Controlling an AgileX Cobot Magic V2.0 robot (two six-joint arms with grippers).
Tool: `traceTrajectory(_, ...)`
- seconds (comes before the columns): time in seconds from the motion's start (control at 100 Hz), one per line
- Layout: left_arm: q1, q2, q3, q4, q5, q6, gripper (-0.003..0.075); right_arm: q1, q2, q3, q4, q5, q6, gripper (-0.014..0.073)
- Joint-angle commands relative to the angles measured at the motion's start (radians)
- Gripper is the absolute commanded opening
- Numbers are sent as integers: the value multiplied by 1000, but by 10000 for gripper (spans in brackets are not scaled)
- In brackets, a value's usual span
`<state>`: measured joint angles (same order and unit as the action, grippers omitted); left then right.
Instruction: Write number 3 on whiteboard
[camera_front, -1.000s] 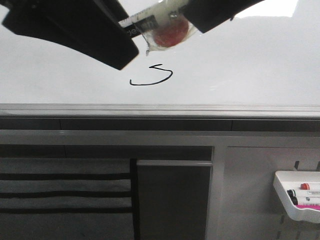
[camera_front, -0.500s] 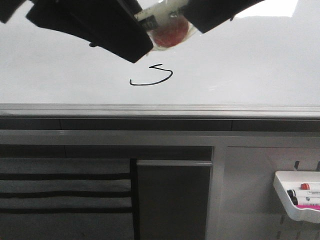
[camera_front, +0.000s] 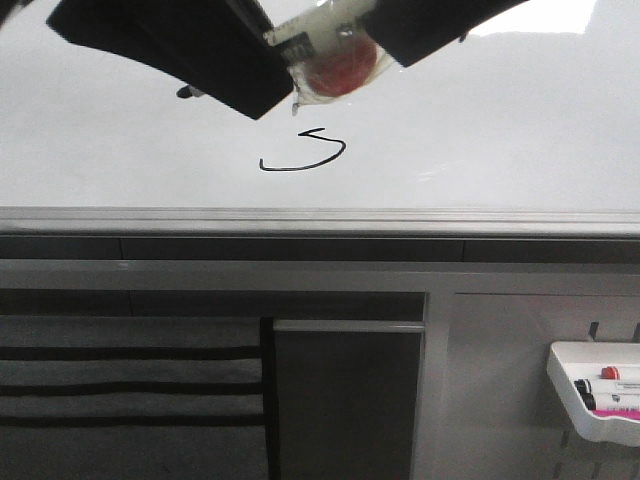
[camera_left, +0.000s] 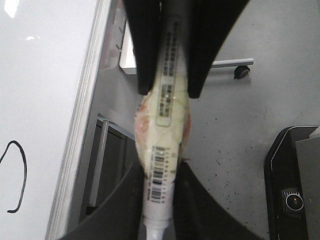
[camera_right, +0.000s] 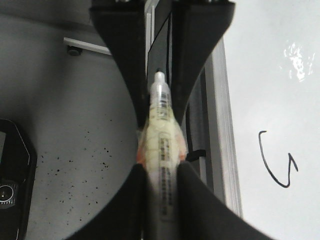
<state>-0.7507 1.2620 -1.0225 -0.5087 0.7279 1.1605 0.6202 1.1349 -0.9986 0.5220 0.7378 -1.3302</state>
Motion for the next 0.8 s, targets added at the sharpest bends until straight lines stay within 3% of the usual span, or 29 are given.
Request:
traceTrajectory(0.0,-6,-29,-36,-32,-29,-4,4,1,-22,-25,32,-63,-9,40)
traceTrajectory(0.26,-6,-29,-36,-31,-29,-4,-20,-1,-22,-25,32,-89,38,56)
traceTrajectory(0.46,53,-29,-36,-31,-40,-42,-20,-32,-22,-25,32,-114,101,292)
traceTrajectory(0.65,219,-37,-16,-31,-42,-104,-20,-218,-83,-25,30,-35,277,329)
traceTrajectory(0.79,383,-42,54,-33,-176,-177,-20,-383,-122,-25,30,109,343,329)
